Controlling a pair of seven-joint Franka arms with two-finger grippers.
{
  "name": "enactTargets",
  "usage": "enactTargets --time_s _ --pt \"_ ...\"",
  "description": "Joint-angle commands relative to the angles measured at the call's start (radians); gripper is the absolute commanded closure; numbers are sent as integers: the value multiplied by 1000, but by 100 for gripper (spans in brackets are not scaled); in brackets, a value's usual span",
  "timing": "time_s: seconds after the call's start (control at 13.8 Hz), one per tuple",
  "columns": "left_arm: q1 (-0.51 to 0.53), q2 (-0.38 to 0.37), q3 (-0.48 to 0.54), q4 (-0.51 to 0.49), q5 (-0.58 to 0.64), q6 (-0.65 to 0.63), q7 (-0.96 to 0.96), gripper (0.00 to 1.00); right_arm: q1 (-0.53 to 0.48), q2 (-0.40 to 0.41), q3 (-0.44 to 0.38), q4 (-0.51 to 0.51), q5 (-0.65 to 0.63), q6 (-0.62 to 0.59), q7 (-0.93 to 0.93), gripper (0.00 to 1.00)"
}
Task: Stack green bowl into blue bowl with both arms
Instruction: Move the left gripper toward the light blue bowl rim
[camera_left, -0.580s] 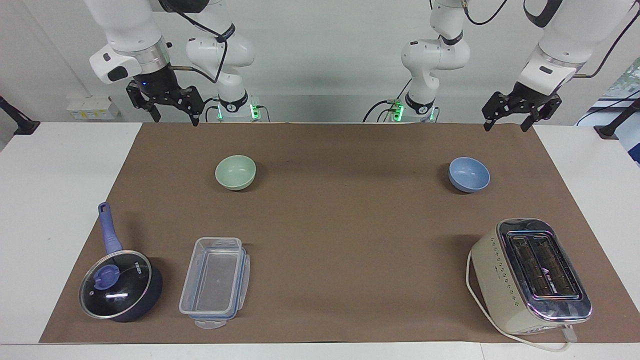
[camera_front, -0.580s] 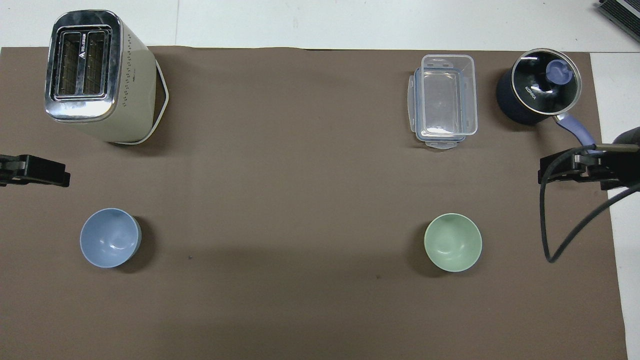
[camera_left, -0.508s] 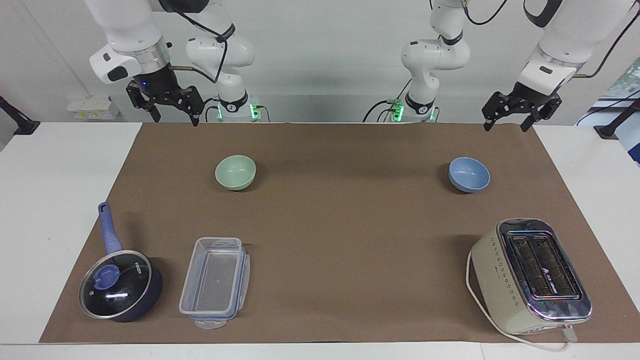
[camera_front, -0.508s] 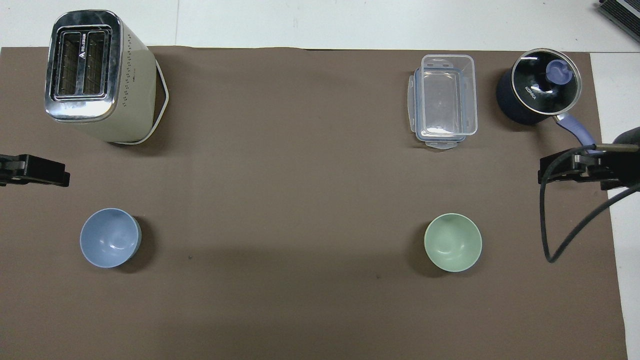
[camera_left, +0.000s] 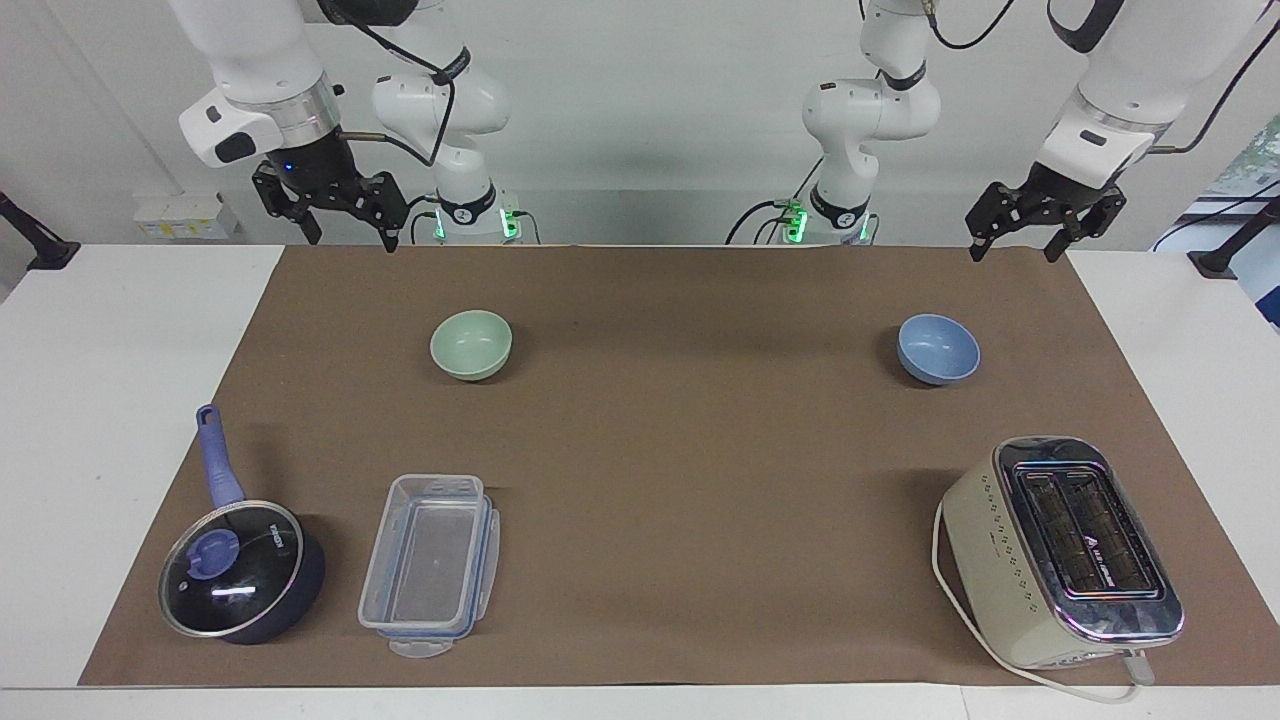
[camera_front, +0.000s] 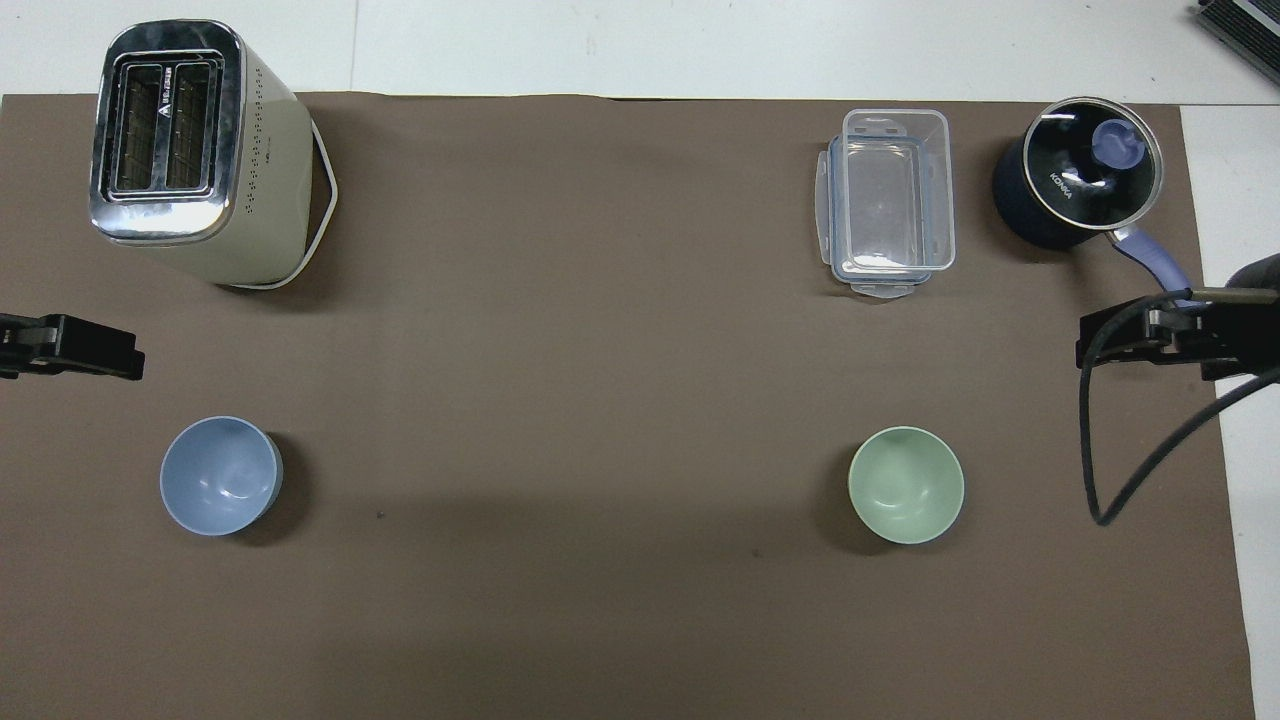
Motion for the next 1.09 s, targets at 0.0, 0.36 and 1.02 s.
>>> enactTargets --time_s 0.0,0.36,1.02 --pt "0 -3 3 -27 20 -2 0 0 -7 -21 6 -26 8 12 28 0" --pt "32 -8 6 -121 20 88 83 0 -7 -22 6 -28 8 10 27 0" --pt "138 -3 9 -295 19 321 299 0 -8 -22 6 -28 8 10 27 0"
